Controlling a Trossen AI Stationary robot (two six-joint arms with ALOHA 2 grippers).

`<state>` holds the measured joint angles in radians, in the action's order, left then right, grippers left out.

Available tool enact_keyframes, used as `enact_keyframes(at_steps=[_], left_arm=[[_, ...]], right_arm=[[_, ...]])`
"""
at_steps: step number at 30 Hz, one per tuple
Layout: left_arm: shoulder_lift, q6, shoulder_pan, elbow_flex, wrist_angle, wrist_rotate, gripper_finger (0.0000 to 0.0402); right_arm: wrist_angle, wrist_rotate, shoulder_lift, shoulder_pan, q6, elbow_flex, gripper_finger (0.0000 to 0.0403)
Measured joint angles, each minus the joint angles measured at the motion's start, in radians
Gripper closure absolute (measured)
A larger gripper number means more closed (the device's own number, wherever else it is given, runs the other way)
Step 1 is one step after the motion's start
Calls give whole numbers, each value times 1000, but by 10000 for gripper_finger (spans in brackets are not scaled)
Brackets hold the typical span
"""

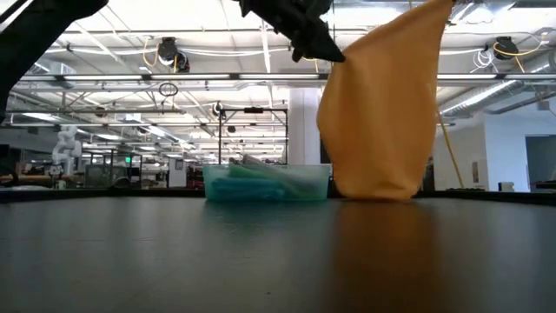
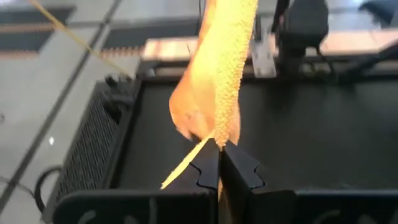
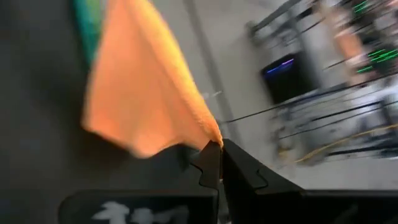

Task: Fold microfiber towels
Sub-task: Fold the orange microfiber towel

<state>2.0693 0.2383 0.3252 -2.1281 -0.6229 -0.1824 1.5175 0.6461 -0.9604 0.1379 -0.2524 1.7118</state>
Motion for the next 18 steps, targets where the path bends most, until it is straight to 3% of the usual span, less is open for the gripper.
enact_keyframes(at_steps=[7, 14, 18], left_arm=[[0, -28, -8, 0, -135, -31, 394], [0, -61, -50, 0, -230, -123, 398], [0, -89, -91, 0, -295, -132, 390]], right_arm=[[52, -258, 20, 0, 207, -140, 403], [53, -608, 31, -10, 399, -331, 403], [44, -755, 30, -43, 478, -444, 403]])
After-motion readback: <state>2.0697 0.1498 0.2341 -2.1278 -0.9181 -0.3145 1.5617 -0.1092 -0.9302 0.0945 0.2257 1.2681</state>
